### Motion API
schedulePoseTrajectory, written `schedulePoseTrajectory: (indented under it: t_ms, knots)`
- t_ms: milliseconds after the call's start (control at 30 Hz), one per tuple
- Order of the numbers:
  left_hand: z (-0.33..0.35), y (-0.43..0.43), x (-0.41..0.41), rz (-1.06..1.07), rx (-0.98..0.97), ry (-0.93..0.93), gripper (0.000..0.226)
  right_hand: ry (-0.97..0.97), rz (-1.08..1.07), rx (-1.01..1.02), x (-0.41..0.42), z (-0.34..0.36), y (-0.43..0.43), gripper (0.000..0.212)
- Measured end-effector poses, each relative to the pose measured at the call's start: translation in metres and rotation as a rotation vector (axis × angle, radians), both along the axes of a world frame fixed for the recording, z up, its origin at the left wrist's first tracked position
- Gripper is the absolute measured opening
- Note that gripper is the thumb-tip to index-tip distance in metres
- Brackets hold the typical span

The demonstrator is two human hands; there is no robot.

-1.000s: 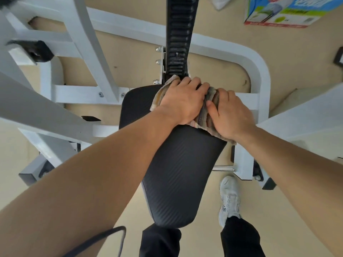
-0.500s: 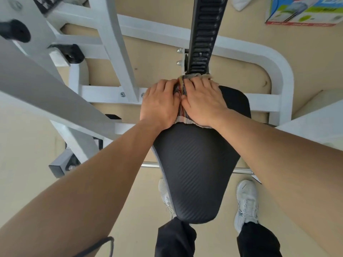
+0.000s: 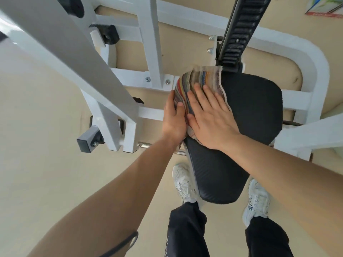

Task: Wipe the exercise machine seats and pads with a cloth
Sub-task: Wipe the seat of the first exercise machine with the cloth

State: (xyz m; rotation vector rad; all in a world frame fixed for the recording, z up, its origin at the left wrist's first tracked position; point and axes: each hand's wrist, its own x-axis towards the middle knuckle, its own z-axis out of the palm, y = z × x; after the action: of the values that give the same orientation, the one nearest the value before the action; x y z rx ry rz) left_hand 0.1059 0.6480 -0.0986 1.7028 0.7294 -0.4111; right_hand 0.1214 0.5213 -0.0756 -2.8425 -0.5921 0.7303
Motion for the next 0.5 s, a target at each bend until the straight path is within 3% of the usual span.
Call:
schedulePoseTrajectory:
  t_ms: [167,333,500]
  knots:
    - [-0.006,-0.004,-0.002,0.101,-0.047,-0.035,0.058,0.033,-0.006,-0.008,0.012,-0.005,0.005,0.066]
    - [-0.016,0.019,0.06,0.025,-0.249,0.042,0.04,0.009,-0.066,-0.005,0.064,-0.026,0.025,0.065]
    - [-0.004,0.015,0.043,0.028,-0.333,0.021,0.044,0.007,-0.063,-0.014,0.03,-0.015,0.023,0.065]
